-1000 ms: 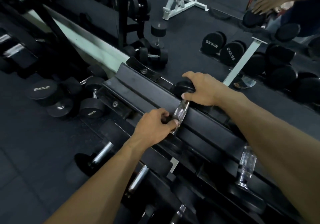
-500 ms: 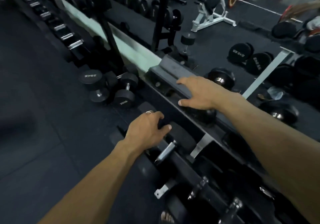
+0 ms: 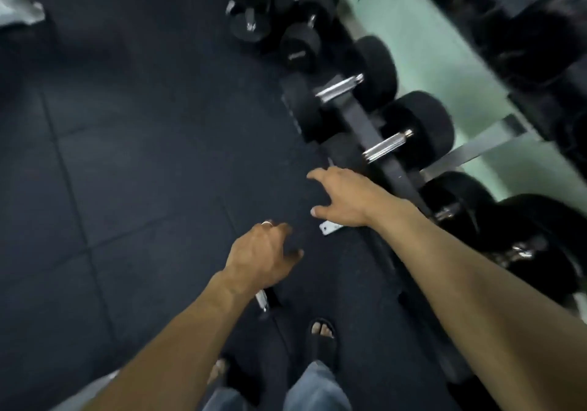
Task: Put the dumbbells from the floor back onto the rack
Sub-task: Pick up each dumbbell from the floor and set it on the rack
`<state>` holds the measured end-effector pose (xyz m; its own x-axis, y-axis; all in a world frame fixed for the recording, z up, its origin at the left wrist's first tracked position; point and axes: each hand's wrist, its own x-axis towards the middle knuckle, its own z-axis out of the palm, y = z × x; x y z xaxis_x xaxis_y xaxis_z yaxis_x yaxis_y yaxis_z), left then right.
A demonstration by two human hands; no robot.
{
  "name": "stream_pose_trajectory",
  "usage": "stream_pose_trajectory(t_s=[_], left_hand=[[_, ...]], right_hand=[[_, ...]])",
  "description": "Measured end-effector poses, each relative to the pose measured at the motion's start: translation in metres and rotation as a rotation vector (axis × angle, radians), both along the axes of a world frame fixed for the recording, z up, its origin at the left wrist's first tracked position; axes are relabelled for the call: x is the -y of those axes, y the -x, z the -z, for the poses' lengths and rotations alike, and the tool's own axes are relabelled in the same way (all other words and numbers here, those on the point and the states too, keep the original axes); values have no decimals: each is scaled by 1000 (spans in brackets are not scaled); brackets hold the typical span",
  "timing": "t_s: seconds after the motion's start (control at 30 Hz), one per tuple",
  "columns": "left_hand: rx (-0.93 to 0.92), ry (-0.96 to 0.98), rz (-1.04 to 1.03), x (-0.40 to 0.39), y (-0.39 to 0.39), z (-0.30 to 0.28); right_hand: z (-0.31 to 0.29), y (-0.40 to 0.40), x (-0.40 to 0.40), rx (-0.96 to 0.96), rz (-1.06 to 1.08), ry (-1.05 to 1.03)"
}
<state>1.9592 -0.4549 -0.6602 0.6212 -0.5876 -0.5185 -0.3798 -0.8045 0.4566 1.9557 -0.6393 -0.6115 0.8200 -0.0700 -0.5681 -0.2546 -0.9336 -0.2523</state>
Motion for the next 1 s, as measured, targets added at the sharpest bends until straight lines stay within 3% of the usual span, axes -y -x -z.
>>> stream_pose_trajectory(t_s=[0.4, 0.57, 0.77, 1.0], left_hand=[[-304, -133, -478, -99, 119, 304], [-316, -20, -618, -109, 139, 419], [-406, 119, -908, -87, 150, 510], [-455, 104, -1024, -78, 154, 544]], right_hand=[[313, 29, -87, -230, -232, -119], [432, 36, -107, -262, -247, -127], [526, 30, -125, -179, -253, -177], [567, 28, -134, -13, -88, -313]])
